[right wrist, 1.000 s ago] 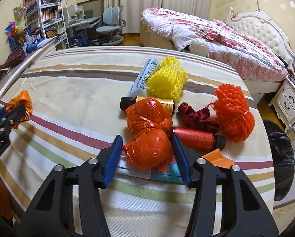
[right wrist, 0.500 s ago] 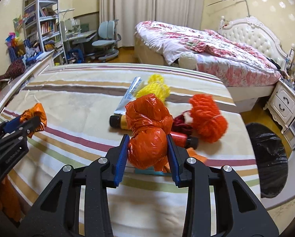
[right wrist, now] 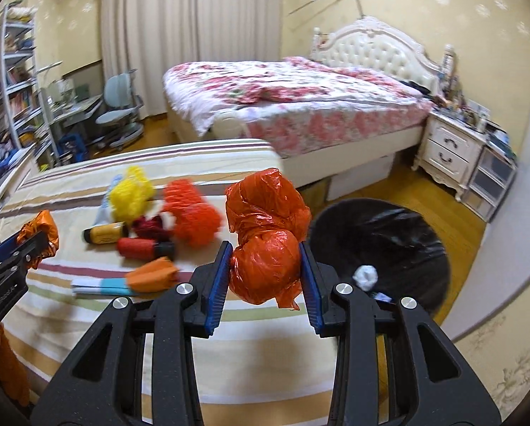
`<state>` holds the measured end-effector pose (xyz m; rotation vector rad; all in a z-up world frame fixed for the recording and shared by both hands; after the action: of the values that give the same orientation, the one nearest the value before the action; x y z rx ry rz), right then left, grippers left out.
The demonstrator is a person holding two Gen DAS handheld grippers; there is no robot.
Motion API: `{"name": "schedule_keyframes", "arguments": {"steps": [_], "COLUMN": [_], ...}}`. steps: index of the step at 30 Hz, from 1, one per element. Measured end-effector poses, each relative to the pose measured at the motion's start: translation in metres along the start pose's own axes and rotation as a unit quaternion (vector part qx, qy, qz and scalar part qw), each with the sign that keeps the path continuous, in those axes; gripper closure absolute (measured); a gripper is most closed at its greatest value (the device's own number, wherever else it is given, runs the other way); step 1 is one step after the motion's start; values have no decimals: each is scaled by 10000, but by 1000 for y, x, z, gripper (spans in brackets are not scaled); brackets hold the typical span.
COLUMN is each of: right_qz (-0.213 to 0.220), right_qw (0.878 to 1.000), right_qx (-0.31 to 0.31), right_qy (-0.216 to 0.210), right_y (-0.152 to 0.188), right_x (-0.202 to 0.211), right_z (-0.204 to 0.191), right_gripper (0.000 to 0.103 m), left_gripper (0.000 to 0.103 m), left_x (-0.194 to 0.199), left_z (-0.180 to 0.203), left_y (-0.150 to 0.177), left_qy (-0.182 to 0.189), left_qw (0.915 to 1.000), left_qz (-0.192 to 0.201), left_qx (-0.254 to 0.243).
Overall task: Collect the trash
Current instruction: 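Carry both plastic bags with both grippers over the black bin, then open the right gripper releasing the red-orange bag while the left gripper releases the orange bag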
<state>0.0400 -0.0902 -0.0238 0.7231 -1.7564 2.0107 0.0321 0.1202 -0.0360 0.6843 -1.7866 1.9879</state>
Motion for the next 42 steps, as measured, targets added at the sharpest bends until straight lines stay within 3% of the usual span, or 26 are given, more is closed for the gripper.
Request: {"name": "schedule_keyframes", "arguments": {"steps": [11, 19, 28, 42], "right_qz": [-75, -143, -253, -416], "right_qw": [9962, 9925, 9893, 9862], "right_qx": [-568, -880, -1115, -1309], "right_qy": [655, 837, 903, 926], "right_y": [10, 13, 16, 21], "right_x": [-19, -42, -67, -89], "right_z": [105, 152, 180, 198], "right_gripper": [67, 67, 66, 66], "left_gripper": [62, 62, 62, 62], "left_x": [-22, -59, -97, -121], "left_z": [127, 198, 235, 268], "left_y": [-19, -24, -25, -29], "left_qy": [859, 1113, 1039, 1004], "left_qw": [9937, 9882, 9868, 9839], "left_qz": [155, 67, -136, -243], "left_qx": [-701, -1046, -1235, -1456]}}
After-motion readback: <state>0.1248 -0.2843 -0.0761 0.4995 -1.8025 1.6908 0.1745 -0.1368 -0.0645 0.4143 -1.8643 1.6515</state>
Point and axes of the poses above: each gripper's, at about its wrist camera, not at the fingertips, and x roughly against the way its jaws point, z to its right, y to its underside, the point moved 4 cm from there along -x, roughly the way its jaws point, and after that the axes turned 5 degrees about x, right-handed, at the moved point
